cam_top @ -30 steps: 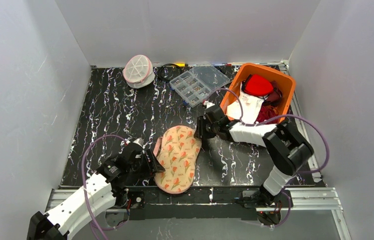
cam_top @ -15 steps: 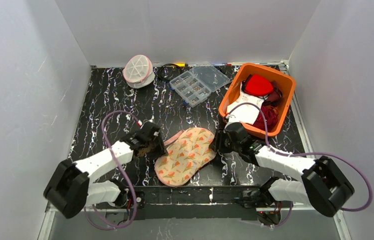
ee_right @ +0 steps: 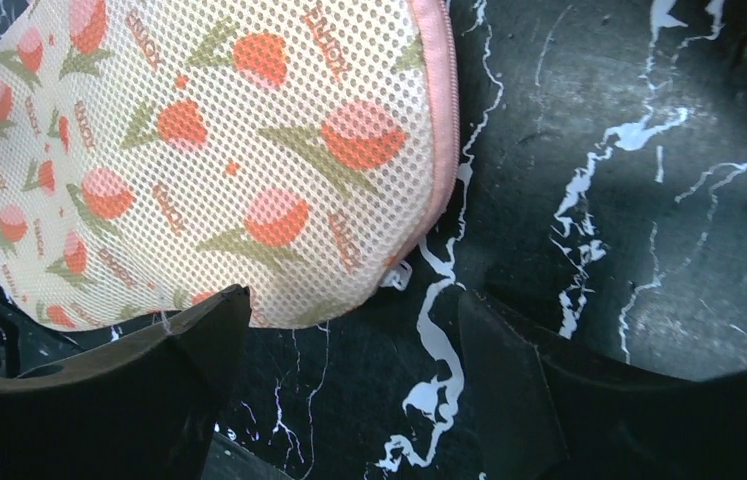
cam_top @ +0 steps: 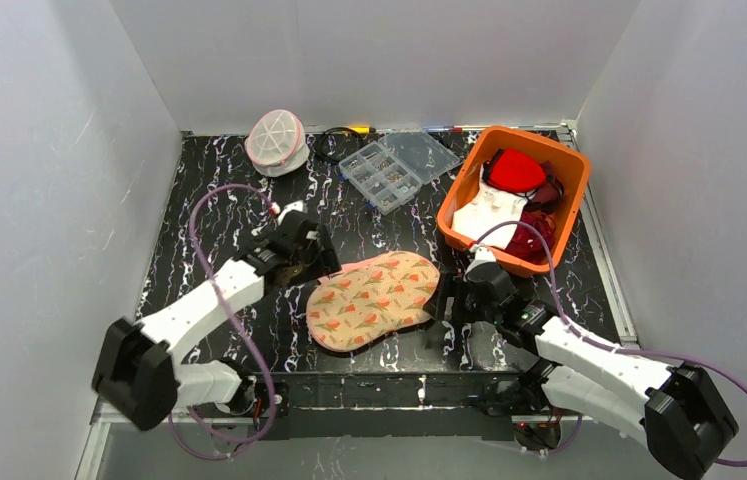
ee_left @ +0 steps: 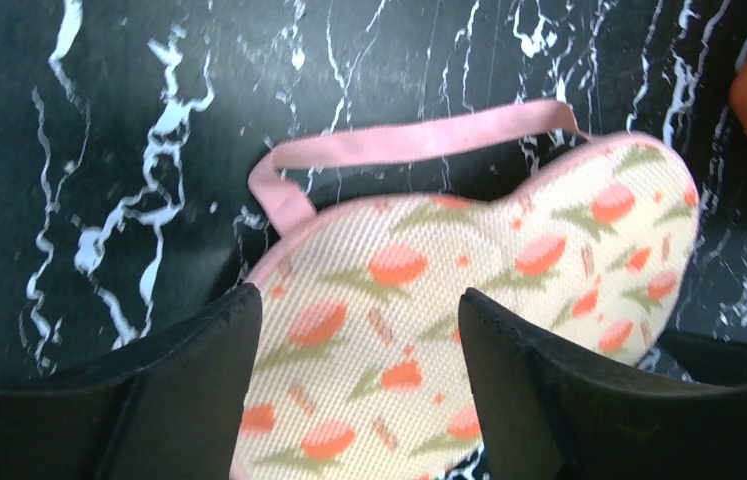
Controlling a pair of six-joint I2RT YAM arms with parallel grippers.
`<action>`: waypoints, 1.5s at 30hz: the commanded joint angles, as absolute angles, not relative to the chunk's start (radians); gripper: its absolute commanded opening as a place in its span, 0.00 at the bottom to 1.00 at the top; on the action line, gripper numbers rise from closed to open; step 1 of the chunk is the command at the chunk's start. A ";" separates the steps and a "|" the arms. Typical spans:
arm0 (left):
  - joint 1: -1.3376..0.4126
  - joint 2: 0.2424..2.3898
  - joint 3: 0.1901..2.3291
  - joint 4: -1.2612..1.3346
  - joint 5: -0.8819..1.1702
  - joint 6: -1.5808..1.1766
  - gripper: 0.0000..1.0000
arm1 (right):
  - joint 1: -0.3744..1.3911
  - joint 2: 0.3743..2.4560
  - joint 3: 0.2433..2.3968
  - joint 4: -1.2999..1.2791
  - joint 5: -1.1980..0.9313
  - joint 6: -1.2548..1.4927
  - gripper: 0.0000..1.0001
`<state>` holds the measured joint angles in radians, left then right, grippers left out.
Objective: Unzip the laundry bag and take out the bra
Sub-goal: Adjust the laundry bag at the center of the board.
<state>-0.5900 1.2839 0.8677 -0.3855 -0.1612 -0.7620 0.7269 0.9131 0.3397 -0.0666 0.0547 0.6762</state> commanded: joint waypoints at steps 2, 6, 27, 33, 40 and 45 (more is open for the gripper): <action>-0.604 0.988 0.705 -0.544 -0.089 -0.883 0.73 | 0.731 0.881 0.427 -0.177 0.117 0.647 0.87; -0.665 0.768 0.534 -0.539 -0.002 -1.039 0.74 | 0.728 0.970 0.479 -0.149 0.144 0.636 0.87; -0.925 1.032 0.493 -0.419 -0.268 -1.107 0.64 | 0.810 0.998 0.309 0.037 0.112 0.781 0.56; -0.759 1.101 0.546 -0.356 -0.207 -1.011 0.61 | 0.915 0.971 0.255 0.101 0.162 0.894 0.55; -0.661 1.041 0.602 -0.409 -0.202 -0.944 0.63 | 1.013 1.020 0.314 0.087 0.227 0.909 0.70; -0.661 0.852 0.550 -0.485 -0.163 -0.964 0.69 | 1.011 0.894 0.360 -0.064 0.318 0.873 0.86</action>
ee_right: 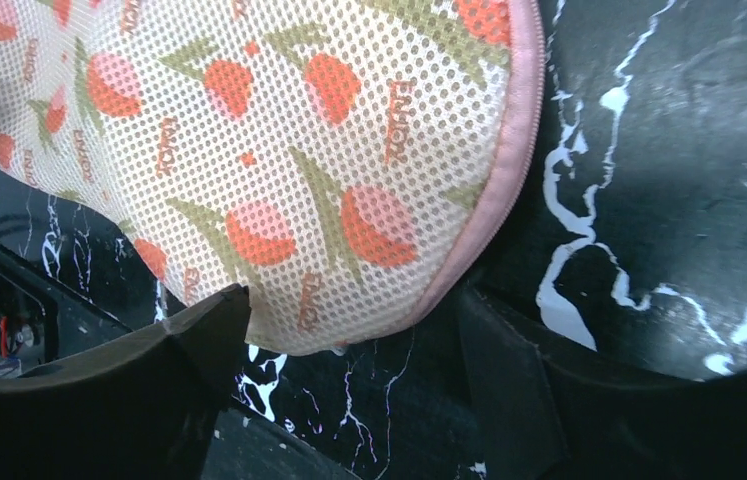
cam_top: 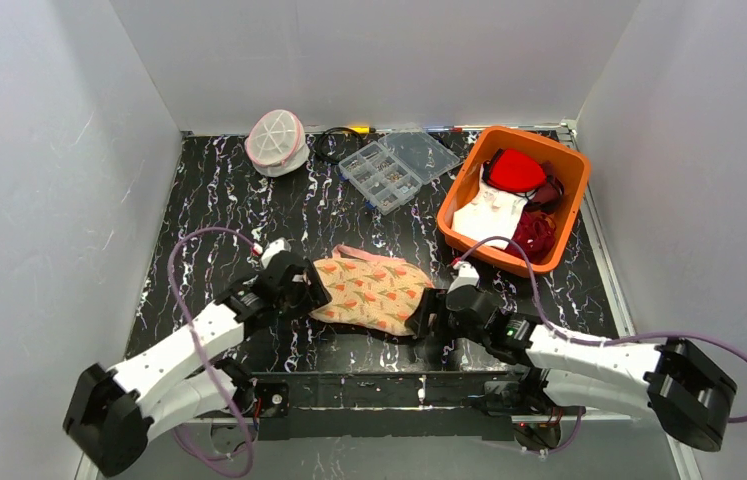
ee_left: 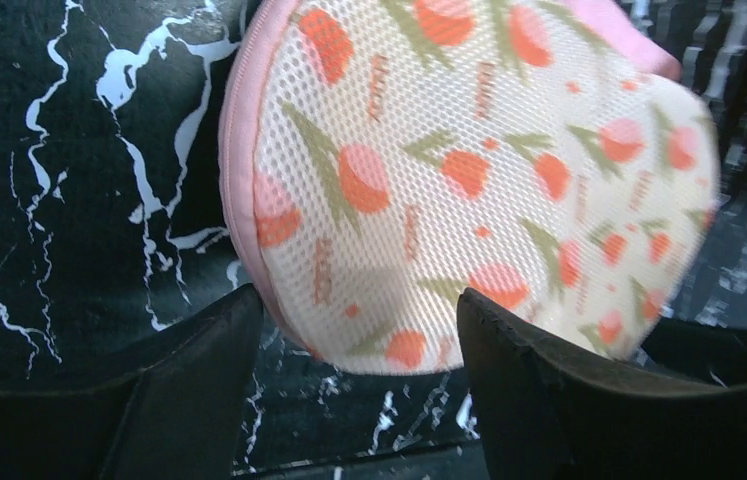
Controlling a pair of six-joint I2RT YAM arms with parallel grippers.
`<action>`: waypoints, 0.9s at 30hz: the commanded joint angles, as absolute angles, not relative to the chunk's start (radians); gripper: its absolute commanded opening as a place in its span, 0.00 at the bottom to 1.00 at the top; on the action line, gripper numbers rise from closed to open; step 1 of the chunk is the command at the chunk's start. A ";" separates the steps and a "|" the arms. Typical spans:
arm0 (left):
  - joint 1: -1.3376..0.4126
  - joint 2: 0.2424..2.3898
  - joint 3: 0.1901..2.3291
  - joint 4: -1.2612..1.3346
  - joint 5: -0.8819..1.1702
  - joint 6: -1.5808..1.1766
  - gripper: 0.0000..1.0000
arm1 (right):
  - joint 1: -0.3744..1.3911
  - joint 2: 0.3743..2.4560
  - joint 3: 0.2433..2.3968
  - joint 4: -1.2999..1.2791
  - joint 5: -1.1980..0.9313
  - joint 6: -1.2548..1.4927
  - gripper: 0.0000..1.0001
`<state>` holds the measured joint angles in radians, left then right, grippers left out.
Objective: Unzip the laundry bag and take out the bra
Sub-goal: Adjust the laundry bag at the center of the board, then pick up the laundry bag at the center of the board.
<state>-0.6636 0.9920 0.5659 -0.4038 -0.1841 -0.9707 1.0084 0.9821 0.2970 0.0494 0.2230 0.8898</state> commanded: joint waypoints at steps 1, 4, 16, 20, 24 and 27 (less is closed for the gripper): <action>-0.661 0.807 0.527 -0.489 -0.138 -0.973 0.71 | 1.008 0.872 0.365 -0.093 0.328 0.860 0.88; -0.663 0.668 0.444 -0.480 -0.051 -1.027 0.74 | 0.976 0.835 0.378 -0.153 0.317 0.831 0.94; -0.725 0.383 0.264 -0.380 0.084 -1.222 0.98 | 0.735 0.950 0.322 0.108 -0.083 0.762 0.92; -0.750 0.405 0.262 -0.355 0.075 -1.219 0.98 | 0.700 1.036 0.336 0.173 -0.161 0.749 0.90; -0.775 0.413 0.254 -0.343 0.060 -1.226 0.98 | 0.692 1.076 0.311 0.226 -0.213 0.781 0.88; -0.786 0.406 0.239 -0.332 0.052 -1.236 0.98 | 0.690 1.080 0.270 0.268 -0.220 0.815 0.87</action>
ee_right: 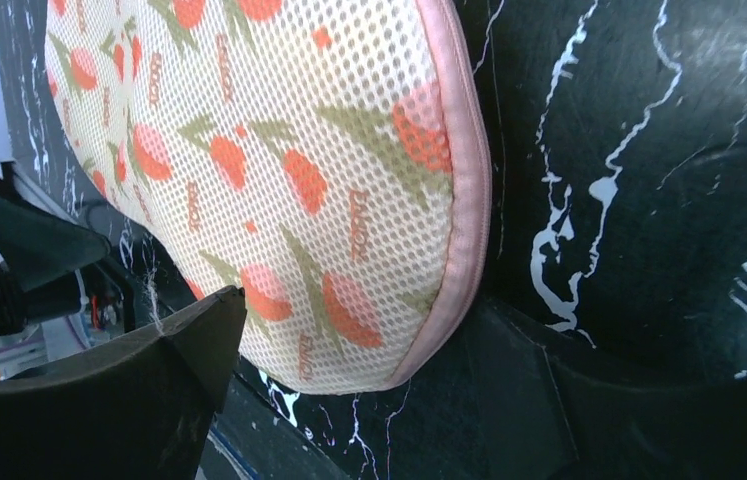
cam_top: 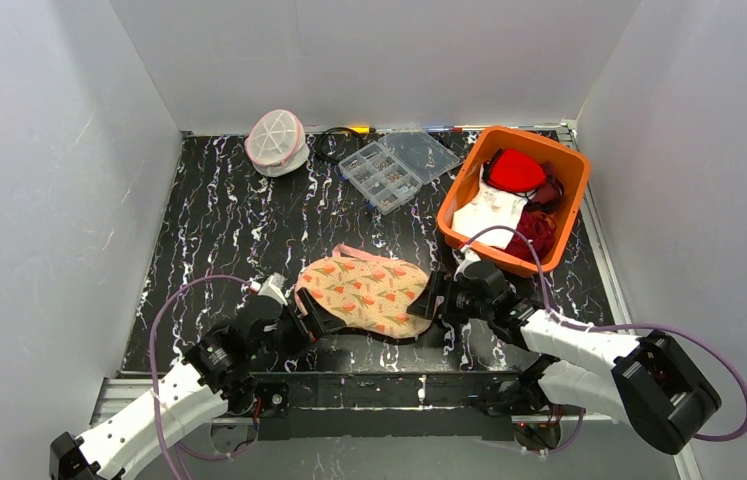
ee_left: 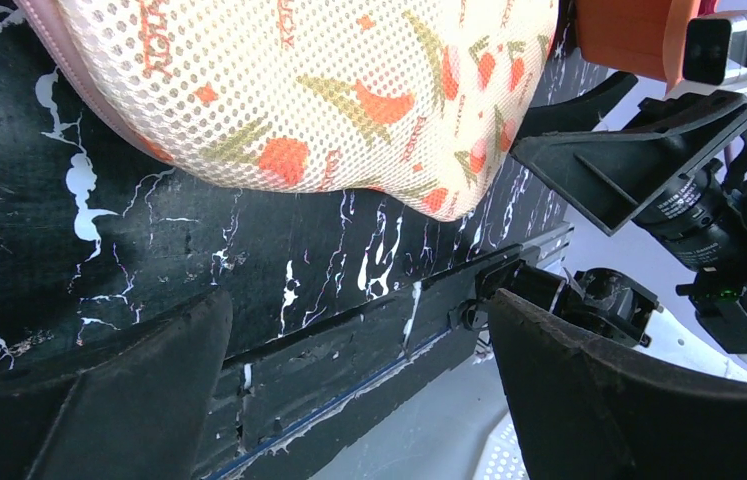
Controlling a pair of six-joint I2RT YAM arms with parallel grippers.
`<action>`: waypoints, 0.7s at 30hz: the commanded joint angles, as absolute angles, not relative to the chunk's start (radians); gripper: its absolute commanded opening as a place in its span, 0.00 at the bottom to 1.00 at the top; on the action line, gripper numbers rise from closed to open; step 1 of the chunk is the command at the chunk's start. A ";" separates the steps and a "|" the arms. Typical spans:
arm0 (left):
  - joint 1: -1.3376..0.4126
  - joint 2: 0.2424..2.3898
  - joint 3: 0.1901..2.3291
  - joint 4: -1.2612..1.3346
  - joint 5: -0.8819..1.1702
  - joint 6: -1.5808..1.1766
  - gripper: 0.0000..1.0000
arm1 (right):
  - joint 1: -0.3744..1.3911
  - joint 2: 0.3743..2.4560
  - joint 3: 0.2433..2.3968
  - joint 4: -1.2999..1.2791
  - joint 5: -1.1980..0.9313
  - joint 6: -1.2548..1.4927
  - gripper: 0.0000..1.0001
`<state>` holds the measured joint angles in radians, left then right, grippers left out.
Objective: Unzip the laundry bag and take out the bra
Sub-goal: Pick up the laundry bag at the center of the board.
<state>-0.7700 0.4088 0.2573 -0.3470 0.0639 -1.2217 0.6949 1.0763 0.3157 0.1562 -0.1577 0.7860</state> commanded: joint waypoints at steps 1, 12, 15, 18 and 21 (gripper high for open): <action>-0.788 0.404 0.231 -0.325 0.052 -1.239 0.98 | 0.689 1.083 0.257 0.283 -0.223 0.829 0.86; -0.800 0.459 0.228 -0.256 0.056 -1.240 0.96 | 0.690 1.099 0.162 0.465 -0.247 0.993 0.52; -0.812 0.489 0.230 -0.227 0.050 -1.243 0.96 | 0.689 1.080 0.144 0.499 -0.242 1.053 0.42; -0.828 0.519 0.237 -0.206 0.036 -1.250 0.96 | 0.691 1.028 0.137 0.497 -0.226 1.112 0.35; -0.840 0.561 0.256 -0.196 0.017 -1.254 0.96 | 0.690 0.966 0.155 0.469 -0.216 1.160 0.26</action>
<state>-0.8307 0.5438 0.2253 -0.2127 0.0475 -1.2507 0.6930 0.9993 0.1352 0.4225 -0.2276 1.0973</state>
